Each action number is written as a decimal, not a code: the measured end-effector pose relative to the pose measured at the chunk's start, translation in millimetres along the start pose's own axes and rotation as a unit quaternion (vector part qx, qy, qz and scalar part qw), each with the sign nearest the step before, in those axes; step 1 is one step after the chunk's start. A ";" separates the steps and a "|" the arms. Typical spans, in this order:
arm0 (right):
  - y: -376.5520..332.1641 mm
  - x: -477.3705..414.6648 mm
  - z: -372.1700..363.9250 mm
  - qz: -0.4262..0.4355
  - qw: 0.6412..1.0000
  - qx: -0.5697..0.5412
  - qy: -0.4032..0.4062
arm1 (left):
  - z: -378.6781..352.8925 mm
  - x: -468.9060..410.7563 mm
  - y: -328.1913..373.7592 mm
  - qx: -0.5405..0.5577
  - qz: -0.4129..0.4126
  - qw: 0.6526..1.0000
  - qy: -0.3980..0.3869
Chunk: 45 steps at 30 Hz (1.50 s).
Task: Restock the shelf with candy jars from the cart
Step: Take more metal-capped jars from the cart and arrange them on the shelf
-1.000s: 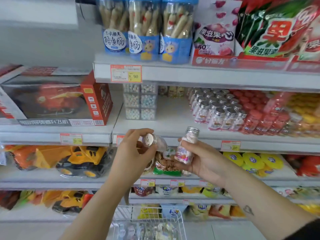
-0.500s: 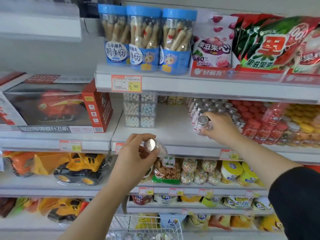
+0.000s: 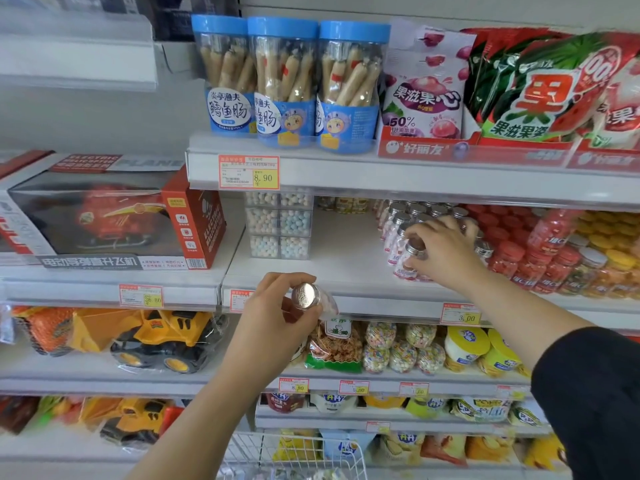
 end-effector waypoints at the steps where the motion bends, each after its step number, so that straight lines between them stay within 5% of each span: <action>1: 1.0 -1.0 -0.5 -0.003 1.000 -0.002 0.000 | -0.4 -0.3 0.0 -0.001 0.000 1.000 0.000; 14: -1.1 3.4 -6.8 0.045 0.998 -0.037 0.033 | -13.6 -9.7 5.1 0.001 -0.004 1.000 -0.018; 18: -1.7 23.2 4.5 0.042 0.987 -0.130 0.078 | -26.1 -18.1 13.7 0.008 -0.012 1.000 -0.026; 21: -4.6 61.3 20.6 0.042 0.948 -0.309 -0.068 | -43.7 -29.6 26.5 0.013 -0.023 0.999 -0.034; 24: -9.6 94.5 33.2 0.058 0.907 -0.365 -0.199 | -69.8 -43.4 44.4 0.040 -0.033 0.997 -0.054; 33: 80.9 76.6 38.6 -0.031 0.897 -0.420 -0.133 | -165.5 -86.9 92.1 0.075 -0.044 0.993 -0.083; 45: 127.1 11.3 23.9 -0.091 0.895 -0.434 -0.049 | -223.7 -161.7 102.2 -0.067 -0.051 0.990 -0.110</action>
Point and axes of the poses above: each hand's wrist, its own x-axis away from the middle knuckle, its own z-axis out of the back of the hand, y = z × x, the point moved 3 cm from there along -x, towards the middle knuckle, and after that the axes turned 11 degrees about -z, right-handed, at the moved point
